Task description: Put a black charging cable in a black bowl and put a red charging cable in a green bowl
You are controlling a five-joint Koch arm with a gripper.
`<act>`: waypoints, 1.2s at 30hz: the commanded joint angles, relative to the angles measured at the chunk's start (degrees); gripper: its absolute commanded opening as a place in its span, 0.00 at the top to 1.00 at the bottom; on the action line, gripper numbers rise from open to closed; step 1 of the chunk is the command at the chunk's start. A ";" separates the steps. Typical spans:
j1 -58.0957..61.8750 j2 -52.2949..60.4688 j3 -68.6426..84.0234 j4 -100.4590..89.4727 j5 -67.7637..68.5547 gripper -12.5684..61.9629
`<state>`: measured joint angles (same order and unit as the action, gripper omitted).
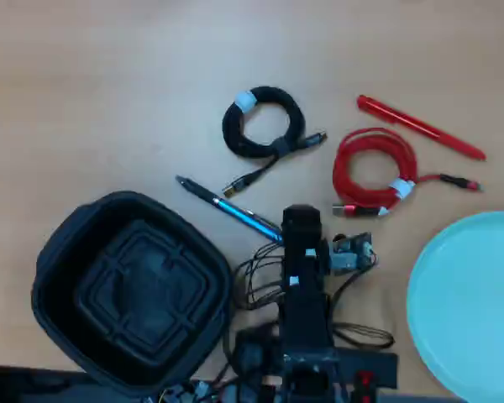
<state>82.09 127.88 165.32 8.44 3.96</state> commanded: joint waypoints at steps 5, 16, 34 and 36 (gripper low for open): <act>-7.91 -0.53 -4.66 4.13 -1.93 0.91; -7.65 -0.44 -4.39 4.13 -8.00 0.91; -8.79 -1.41 -36.12 37.44 -0.09 0.85; -8.79 -5.63 -41.40 40.17 -0.18 0.85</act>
<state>73.65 125.68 131.40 47.72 2.99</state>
